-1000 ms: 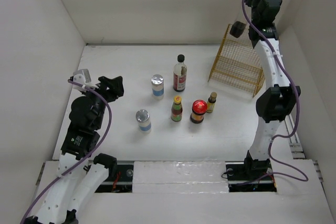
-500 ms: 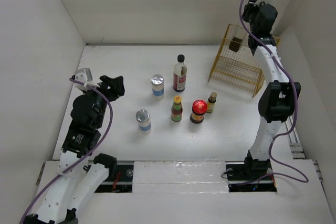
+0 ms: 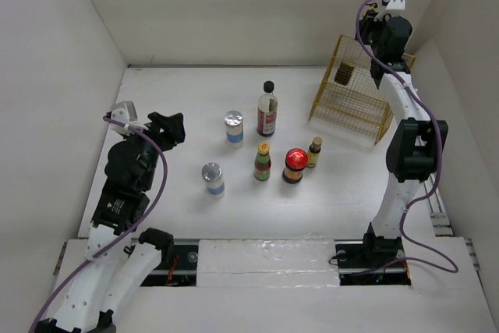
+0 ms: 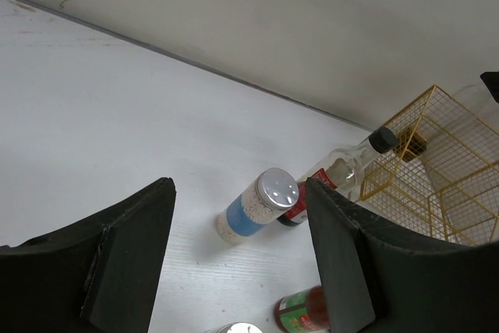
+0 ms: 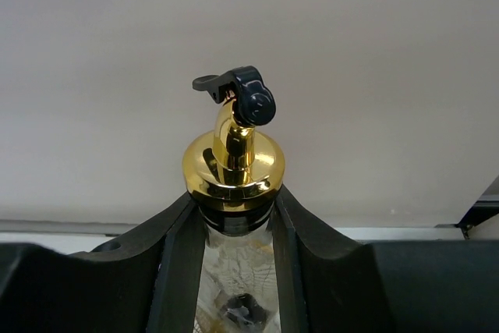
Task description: Organize the condiment bottles
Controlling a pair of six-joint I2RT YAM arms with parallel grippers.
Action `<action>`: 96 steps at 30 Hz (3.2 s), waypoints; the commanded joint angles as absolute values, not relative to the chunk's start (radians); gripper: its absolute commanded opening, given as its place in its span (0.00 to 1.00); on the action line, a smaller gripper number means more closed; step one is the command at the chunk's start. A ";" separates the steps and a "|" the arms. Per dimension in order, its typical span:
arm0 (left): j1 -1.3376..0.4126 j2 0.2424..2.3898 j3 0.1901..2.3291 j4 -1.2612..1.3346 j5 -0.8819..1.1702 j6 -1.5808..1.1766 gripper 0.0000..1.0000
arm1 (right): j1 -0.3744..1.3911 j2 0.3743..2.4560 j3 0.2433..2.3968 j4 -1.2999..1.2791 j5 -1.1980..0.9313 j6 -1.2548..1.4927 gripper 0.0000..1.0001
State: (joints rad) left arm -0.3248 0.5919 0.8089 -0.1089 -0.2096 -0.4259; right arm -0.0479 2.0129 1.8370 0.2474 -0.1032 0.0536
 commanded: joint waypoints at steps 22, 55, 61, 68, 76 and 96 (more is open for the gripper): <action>-0.321 0.526 0.802 -0.067 -0.179 -0.430 0.63 | -0.071 2.013 1.798 0.327 -0.193 0.086 0.33; -0.321 0.557 0.811 -0.089 -0.239 -0.495 0.67 | 0.081 1.537 1.424 0.331 -0.399 0.098 0.12; -0.321 0.557 0.811 -0.098 -0.229 -0.495 0.67 | 0.271 1.477 1.256 0.308 -0.432 0.046 0.48; -0.321 0.557 0.811 -0.089 -0.219 -0.495 0.67 | 0.373 1.569 1.272 0.210 -0.497 -0.044 0.81; -0.321 0.557 0.811 -0.080 -0.210 -0.486 0.67 | 0.408 1.721 1.406 0.190 -0.506 -0.064 0.84; -0.321 0.557 0.802 -0.080 -0.183 -0.477 0.67 | 0.459 1.697 1.472 0.472 -0.453 0.107 0.12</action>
